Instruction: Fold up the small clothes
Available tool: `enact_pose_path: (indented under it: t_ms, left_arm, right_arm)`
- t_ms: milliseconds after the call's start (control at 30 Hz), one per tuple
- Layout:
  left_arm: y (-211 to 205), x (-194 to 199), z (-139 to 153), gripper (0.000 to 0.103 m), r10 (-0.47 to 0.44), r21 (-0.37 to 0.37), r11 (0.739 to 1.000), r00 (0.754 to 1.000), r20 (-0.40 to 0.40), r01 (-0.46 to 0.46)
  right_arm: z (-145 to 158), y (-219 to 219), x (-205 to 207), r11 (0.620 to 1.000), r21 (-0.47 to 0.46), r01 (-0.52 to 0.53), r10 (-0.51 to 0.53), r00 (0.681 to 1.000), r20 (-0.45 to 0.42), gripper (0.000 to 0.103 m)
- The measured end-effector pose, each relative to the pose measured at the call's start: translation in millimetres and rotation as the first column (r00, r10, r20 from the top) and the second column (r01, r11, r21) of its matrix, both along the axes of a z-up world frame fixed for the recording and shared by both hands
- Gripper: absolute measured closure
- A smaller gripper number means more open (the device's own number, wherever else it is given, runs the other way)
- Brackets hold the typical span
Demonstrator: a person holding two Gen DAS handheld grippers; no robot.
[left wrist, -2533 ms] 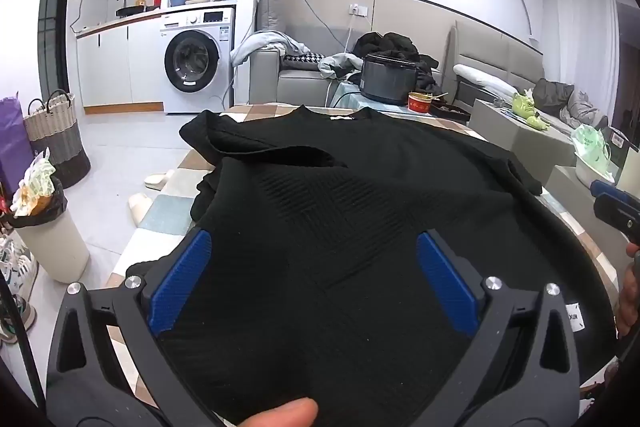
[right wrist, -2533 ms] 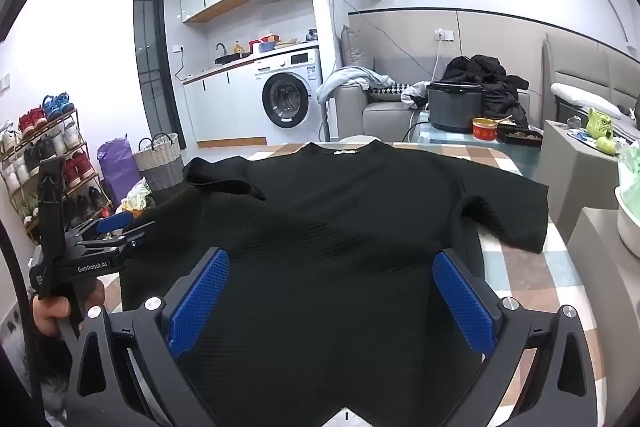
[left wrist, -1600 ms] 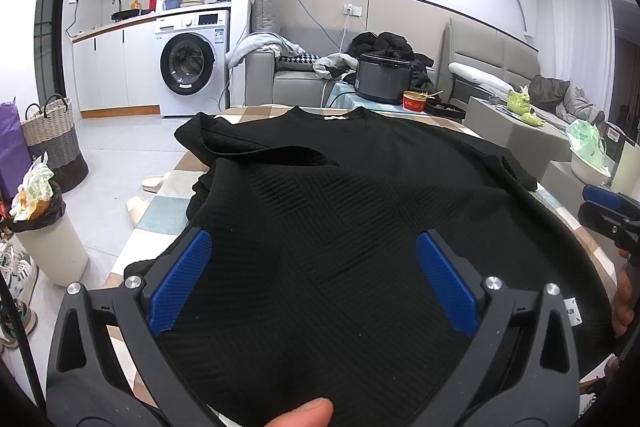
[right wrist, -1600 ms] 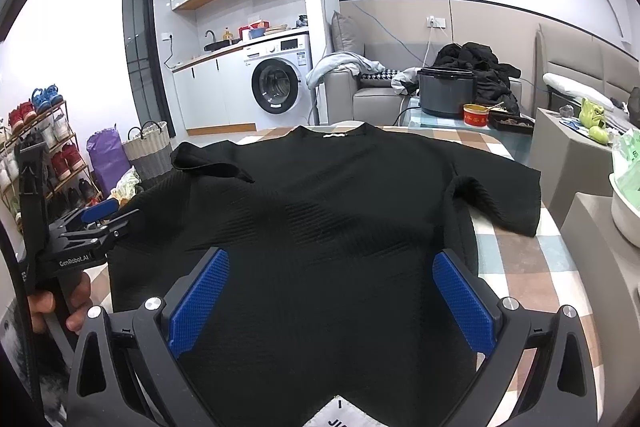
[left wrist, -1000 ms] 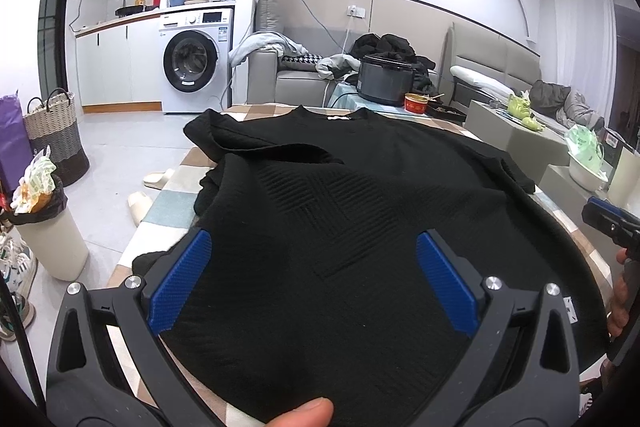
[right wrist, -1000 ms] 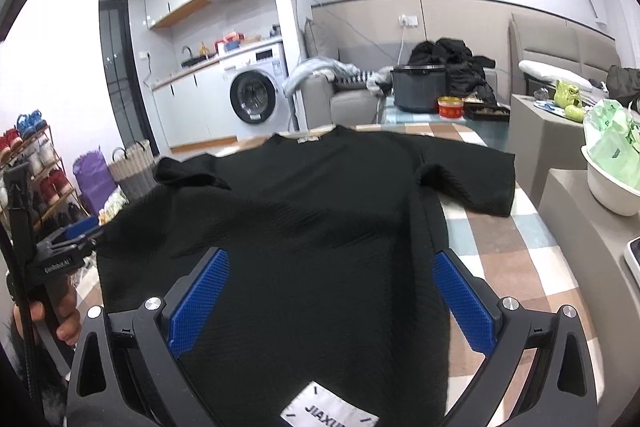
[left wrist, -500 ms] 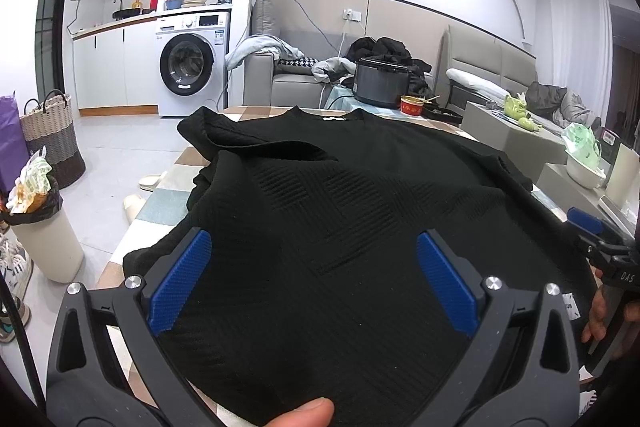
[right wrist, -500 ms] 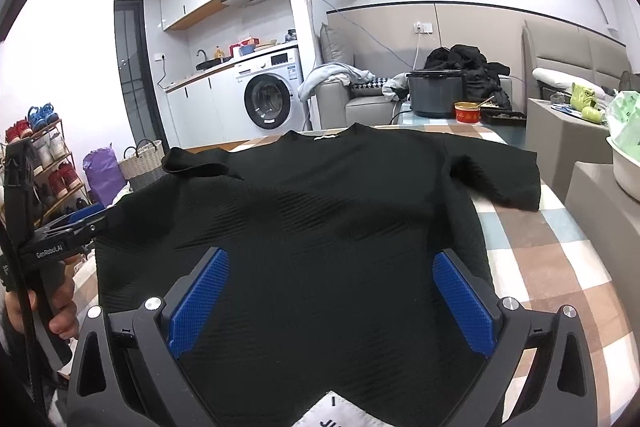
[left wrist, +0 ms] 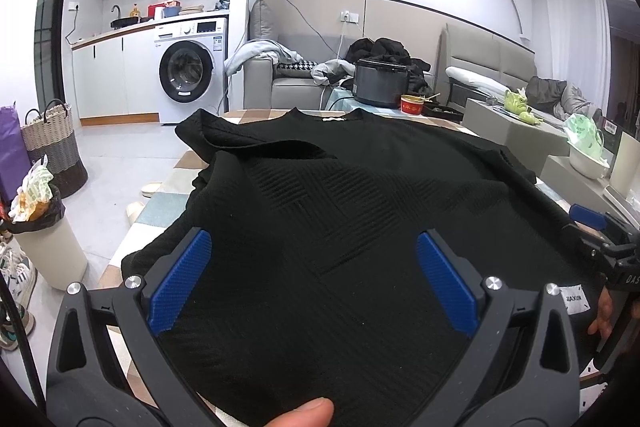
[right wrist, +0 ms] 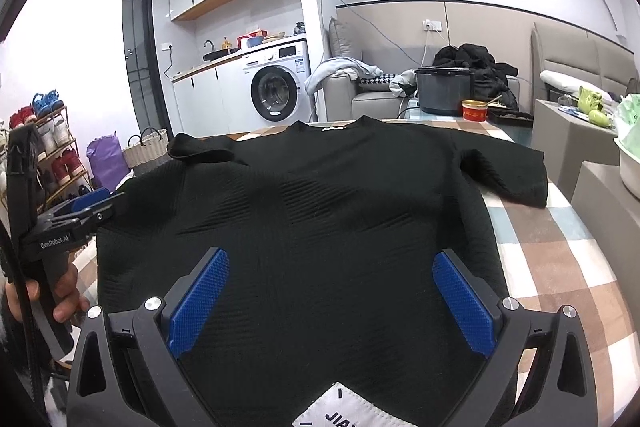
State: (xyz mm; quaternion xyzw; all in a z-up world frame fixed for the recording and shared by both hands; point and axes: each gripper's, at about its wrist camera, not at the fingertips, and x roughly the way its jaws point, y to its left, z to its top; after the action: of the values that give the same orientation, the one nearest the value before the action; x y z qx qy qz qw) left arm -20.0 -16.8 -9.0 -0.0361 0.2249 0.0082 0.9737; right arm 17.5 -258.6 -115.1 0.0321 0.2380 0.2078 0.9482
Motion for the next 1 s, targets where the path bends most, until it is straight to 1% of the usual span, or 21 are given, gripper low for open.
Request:
enact_pose_path:
  t_ms: [333, 600, 733, 833, 1000]
  left_arm:
    - [5, 6, -4, 0.001, 0.015, -0.028, 0.999, 1.0, -0.014, -0.015]
    - [10, 9, -7, 0.001, 0.026, -0.015, 1.0, 0.999, -0.029, -0.026]
    - [15, 12, -9, 0.001, 0.06, -0.006, 0.998, 0.997, -0.041, -0.06]
    - [29, 13, -8, 0.001, 0.102, -0.026, 0.994, 0.993, -0.054, -0.104]
    - [56, 11, -11, 0.001, 0.174, -0.042, 0.983, 0.98, -0.099, -0.179]
  right_arm:
    - [-1, -1, 1, 1.0, 0.009, -0.002, 0.002, 1.0, -0.008, 0.0]
    - [-1, -2, 2, 1.0, 0.02, 0.004, -0.003, 1.0, -0.02, 0.0]
    - [-2, -3, 4, 1.0, 0.025, 0.007, -0.007, 0.999, -0.032, 0.0]
    - [-1, -4, 7, 1.0, 0.015, 0.024, -0.023, 0.998, -0.056, 0.0]
    - [3, -9, 6, 0.998, -0.029, 0.053, -0.056, 0.994, -0.093, 0.0]
